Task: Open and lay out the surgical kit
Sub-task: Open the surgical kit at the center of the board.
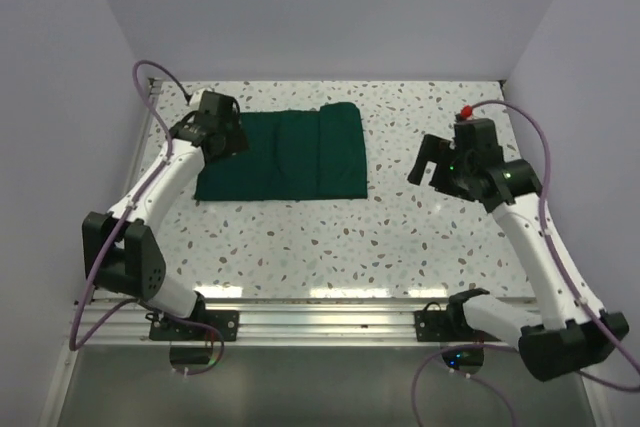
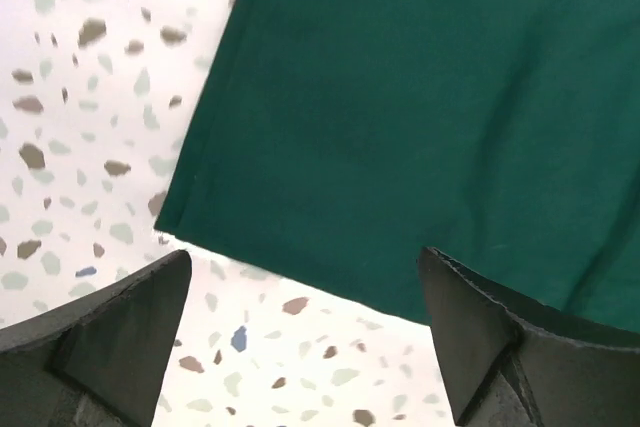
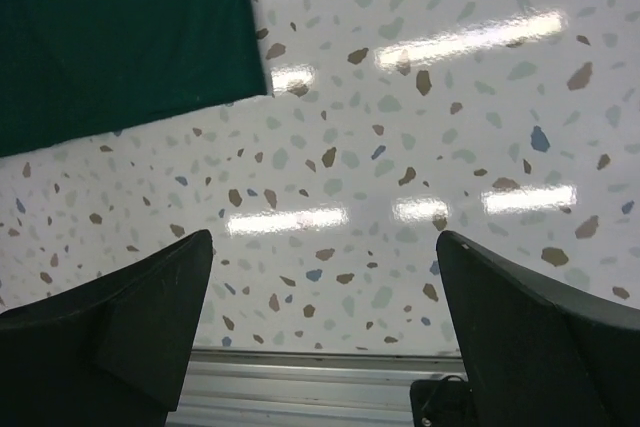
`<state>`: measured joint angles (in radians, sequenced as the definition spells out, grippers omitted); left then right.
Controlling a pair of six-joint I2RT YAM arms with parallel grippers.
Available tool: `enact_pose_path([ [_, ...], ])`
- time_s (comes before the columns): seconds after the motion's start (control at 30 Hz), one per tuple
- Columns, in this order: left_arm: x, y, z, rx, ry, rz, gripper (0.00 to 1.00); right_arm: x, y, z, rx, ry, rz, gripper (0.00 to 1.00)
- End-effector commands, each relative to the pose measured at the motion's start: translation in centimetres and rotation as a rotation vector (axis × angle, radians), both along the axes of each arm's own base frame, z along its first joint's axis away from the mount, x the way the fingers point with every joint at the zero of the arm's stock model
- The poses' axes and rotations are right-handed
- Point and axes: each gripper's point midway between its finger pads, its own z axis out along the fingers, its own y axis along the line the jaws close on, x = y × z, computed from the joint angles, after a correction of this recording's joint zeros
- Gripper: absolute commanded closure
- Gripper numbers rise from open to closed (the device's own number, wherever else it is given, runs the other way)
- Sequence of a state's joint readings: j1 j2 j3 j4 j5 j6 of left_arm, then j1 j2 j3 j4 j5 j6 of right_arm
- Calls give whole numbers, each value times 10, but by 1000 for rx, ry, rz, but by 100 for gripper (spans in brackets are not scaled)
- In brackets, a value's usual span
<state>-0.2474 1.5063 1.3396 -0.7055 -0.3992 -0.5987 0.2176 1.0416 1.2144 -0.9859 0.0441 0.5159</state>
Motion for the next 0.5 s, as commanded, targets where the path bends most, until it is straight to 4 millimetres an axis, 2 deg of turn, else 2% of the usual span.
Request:
enact_pose_path([
  [0.0, -28, 9, -65, 43, 191, -6, 1, 38, 40, 15, -27, -90, 72, 1],
  [0.03, -31, 8, -70, 36, 203, -7, 1, 47, 67, 13, -55, -78, 136, 1],
  [0.1, -33, 2, -75, 4, 211, -33, 1, 58, 85, 13, -88, -83, 147, 2],
  [0.13, -33, -1, -74, -6, 203, -48, 1, 66, 105, 24, -84, -125, 164, 2],
  [0.2, -32, -10, -70, -41, 178, -101, 1, 82, 130, 10, -102, -108, 193, 2],
  [0.23, -32, -12, -69, -49, 171, -115, 1, 90, 147, 16, -83, -130, 205, 2],
  [0.27, -35, -16, -71, -66, 176, -135, 1, 99, 158, -6, -105, -76, 211, 2],
  [0.3, -36, -17, -70, -68, 171, -150, 1, 105, 165, -13, -112, -58, 211, 2],
  [0.33, -39, -17, -71, -71, 178, -157, 1, 111, 174, -8, -105, -57, 208, 4],
  [0.37, -43, -19, -75, -82, 193, -169, 1, 116, 182, -20, -119, -25, 224, 7],
  [0.4, -46, -20, -74, -82, 195, -179, 1, 124, 190, -48, -161, 41, 243, 10],
  [0.43, -48, -20, -74, -84, 196, -184, 2, 127, 198, -45, -176, 65, 257, 10],
  [0.47, -50, -21, -73, -89, 196, -190, 2, 130, 203, -52, -193, 92, 263, 10],
])
